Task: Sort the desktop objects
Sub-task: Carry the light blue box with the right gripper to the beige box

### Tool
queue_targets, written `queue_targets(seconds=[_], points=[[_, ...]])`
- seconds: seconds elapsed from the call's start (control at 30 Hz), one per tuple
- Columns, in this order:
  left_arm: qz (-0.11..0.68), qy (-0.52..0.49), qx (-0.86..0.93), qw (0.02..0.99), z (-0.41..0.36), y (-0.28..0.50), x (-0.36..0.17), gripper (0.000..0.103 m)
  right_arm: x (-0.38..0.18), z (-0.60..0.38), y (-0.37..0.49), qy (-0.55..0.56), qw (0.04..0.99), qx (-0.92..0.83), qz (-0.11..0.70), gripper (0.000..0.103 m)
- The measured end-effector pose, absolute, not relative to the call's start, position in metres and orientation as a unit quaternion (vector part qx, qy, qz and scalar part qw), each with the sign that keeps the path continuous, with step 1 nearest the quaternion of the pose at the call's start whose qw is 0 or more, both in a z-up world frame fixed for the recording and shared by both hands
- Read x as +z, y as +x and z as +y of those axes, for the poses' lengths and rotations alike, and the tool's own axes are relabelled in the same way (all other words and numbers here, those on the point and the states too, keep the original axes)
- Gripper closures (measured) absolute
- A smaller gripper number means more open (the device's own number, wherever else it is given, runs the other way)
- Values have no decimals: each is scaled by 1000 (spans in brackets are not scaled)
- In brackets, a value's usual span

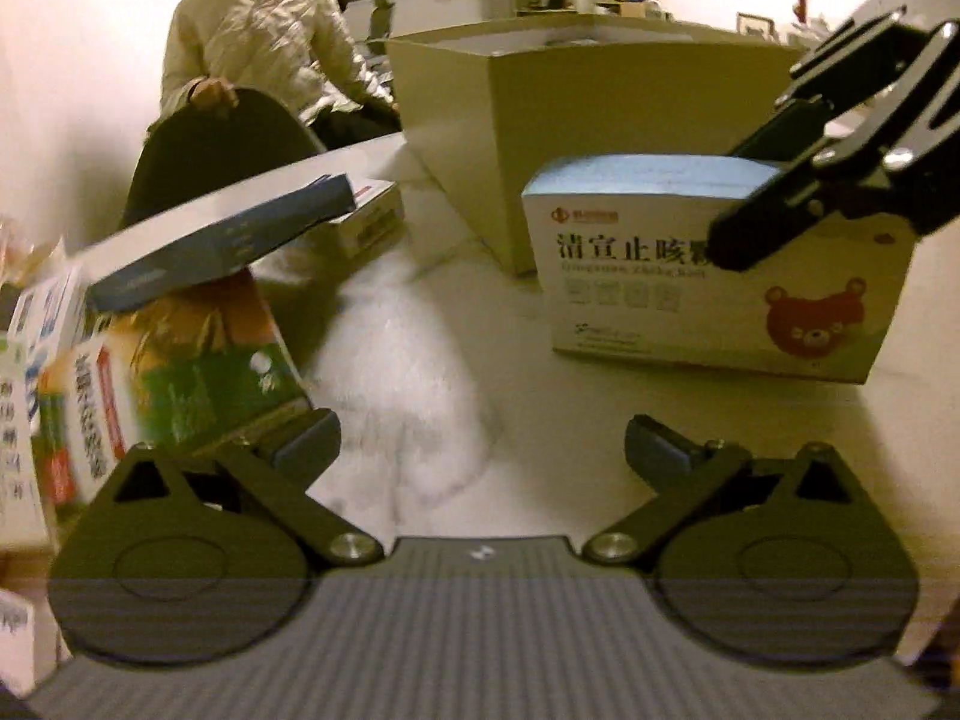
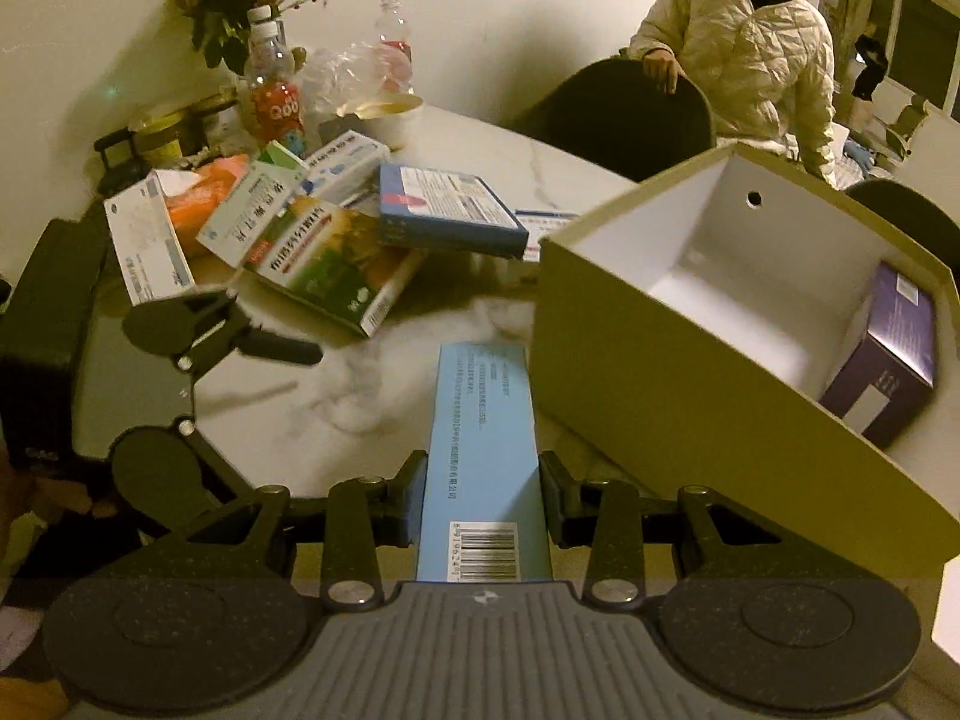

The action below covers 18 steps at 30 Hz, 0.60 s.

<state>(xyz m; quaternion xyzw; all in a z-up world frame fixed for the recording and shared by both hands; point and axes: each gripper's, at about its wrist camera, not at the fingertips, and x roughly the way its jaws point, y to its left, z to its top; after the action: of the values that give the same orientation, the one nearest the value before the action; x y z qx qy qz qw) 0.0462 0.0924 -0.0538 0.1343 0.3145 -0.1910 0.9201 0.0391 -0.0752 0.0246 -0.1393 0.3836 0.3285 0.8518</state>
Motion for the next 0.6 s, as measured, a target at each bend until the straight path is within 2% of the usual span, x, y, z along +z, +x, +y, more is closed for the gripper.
queue_targets(seconds=[0.3,0.6], points=[[325,76,-220,917,103,60,-59,0,13,-73,47,-133,849,326,395,62],[326,77,-223,915,102,59,-60,0,4,-65,60,-132,846,317,408,62]])
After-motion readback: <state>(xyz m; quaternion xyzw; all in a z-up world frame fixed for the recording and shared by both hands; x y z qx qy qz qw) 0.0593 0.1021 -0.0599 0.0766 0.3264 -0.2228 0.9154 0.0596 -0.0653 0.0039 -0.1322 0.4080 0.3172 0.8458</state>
